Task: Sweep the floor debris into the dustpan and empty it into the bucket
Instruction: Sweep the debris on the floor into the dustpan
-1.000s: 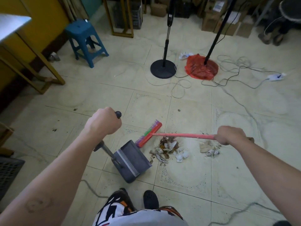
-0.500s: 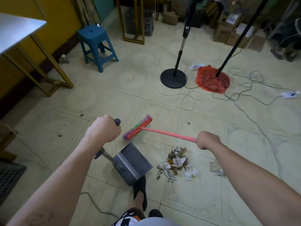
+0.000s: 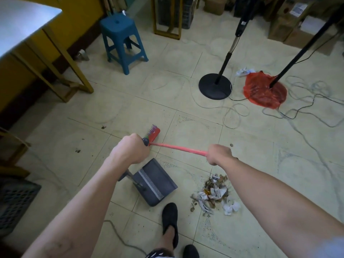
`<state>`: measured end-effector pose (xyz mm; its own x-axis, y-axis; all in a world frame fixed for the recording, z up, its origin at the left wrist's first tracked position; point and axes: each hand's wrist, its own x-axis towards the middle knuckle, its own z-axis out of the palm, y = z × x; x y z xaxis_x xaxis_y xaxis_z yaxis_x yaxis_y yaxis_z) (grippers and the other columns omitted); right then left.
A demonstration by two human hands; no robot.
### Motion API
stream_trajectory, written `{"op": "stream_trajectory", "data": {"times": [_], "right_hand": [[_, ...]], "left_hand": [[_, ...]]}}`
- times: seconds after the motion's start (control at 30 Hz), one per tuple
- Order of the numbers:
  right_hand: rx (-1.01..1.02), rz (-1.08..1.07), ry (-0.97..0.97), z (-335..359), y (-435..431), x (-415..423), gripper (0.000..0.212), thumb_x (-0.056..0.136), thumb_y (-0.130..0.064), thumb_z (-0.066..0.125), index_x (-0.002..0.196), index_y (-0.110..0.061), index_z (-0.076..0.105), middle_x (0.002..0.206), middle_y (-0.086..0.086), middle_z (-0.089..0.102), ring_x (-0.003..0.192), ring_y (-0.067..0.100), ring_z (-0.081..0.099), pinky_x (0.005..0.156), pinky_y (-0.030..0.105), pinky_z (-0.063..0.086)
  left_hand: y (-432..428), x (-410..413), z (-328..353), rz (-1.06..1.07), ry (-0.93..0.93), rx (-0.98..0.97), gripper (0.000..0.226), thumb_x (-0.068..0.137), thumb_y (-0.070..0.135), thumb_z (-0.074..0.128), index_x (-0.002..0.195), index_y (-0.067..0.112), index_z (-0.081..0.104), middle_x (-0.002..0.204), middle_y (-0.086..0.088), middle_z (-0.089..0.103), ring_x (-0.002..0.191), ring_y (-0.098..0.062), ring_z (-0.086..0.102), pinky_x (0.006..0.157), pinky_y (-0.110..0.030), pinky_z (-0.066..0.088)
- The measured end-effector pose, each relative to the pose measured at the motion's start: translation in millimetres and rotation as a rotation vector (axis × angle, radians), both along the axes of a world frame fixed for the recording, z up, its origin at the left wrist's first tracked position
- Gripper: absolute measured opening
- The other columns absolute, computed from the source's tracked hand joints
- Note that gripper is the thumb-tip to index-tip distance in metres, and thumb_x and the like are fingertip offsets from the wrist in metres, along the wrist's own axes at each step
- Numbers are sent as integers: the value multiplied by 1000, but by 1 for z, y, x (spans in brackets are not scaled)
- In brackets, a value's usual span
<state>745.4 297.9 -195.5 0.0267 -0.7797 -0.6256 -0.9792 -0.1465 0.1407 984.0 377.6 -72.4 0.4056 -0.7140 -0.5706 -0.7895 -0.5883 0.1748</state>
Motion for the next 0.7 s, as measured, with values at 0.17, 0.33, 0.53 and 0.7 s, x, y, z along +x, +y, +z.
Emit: {"op": "stream_trajectory", "data": {"times": [0.17,0.33,0.53,0.7], "right_hand": [[16,20,56,-7,-17,-12,10,89,-12,52,89,-20,58,73,-5,55,74,17,58,66,27,41],[16,5,113,-12,-32,-55,18,90,-14,53,102,-21,64,79,-5,59,74,15,57,66,26,41],[50,-44,142,-11,-34,-128,20,90,-13,50,104,-20,63,76,-4,56,66,14,54,64,27,41],[67,-129,160,-3,-30,-200,20,89,-14,50,104,-22,62,76,-2,55,70,17,55,67,28,41]], "left_hand": [[-16,-9,-1,-49,49,25,26,95,20,47,70,10,46,68,-4,51,54,-15,47,45,-24,33],[-31,-32,-6,-78,39,49,26,95,20,48,72,8,47,68,-5,52,55,-15,48,46,-24,34],[-45,-84,-9,-117,-7,78,23,91,16,48,69,9,45,68,-6,53,55,-18,48,48,-26,37],[-52,-130,-14,-156,-39,83,20,90,15,47,70,9,45,67,-5,53,53,-18,47,47,-24,35]]}}
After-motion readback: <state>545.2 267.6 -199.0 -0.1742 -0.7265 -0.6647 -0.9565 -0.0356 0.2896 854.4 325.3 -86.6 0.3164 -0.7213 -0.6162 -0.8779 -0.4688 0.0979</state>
